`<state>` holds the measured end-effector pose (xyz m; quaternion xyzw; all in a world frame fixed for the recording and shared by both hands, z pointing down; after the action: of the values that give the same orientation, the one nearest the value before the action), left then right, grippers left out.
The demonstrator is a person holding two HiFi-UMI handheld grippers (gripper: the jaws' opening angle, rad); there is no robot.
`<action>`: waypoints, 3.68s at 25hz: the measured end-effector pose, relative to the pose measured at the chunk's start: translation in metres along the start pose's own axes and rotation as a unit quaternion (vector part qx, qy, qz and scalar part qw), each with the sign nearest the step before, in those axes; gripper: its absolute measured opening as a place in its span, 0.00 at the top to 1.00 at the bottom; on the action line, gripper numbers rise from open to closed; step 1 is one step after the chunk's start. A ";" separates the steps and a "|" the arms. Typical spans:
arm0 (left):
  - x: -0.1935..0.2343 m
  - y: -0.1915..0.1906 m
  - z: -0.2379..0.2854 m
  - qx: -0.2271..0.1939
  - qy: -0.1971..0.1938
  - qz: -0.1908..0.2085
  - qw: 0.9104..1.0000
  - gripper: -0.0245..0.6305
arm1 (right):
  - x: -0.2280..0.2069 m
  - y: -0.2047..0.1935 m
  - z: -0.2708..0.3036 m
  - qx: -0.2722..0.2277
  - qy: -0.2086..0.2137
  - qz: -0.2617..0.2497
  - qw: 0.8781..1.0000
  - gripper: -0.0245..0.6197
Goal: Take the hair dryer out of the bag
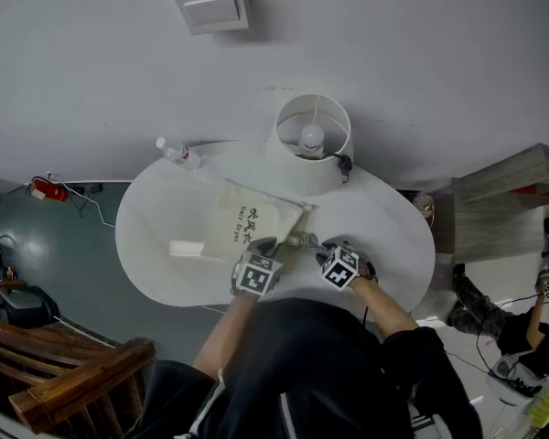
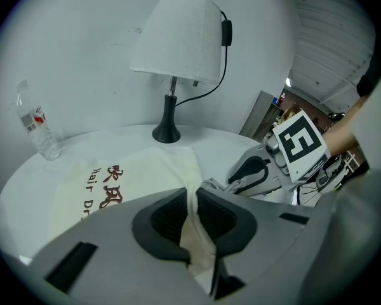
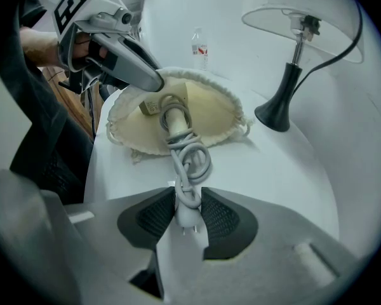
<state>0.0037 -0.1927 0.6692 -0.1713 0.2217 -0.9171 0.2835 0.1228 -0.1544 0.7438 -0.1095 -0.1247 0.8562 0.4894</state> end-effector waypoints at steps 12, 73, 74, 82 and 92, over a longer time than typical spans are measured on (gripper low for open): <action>-0.001 0.000 0.001 0.000 0.001 0.000 1.000 0.89 | -0.006 -0.016 -0.010 0.003 -0.009 -0.007 1.000 0.77; -0.004 0.002 0.000 0.000 -0.003 0.001 1.000 0.89 | -0.019 -0.041 -0.049 -0.063 -0.034 0.021 0.997 0.65; -0.004 0.002 -0.001 0.000 -0.004 0.000 1.000 0.89 | -0.019 -0.035 -0.052 -0.070 -0.034 0.020 0.997 0.65; -0.004 0.003 0.001 -0.002 -0.012 -0.002 1.000 0.89 | -0.012 0.009 -0.069 -0.114 -0.028 0.006 0.993 0.61; -0.004 0.004 0.002 -0.003 -0.017 -0.008 1.000 0.89 | -0.004 0.053 -0.062 -0.116 -0.004 -0.042 0.992 0.59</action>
<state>0.0095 -0.1935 0.6680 -0.1895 0.2181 -0.9156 0.2796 0.1006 -0.1773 0.6682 -0.1569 -0.2295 0.8151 0.5083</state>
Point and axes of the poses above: the fingertips, and each gripper's own axes: z forward along the fingers, x to its left, y out of its top, the point moved 2 cm from there along -z, backward along the fingers, and after that the axes turned 6 degrees about x, right-handed, at the moved point
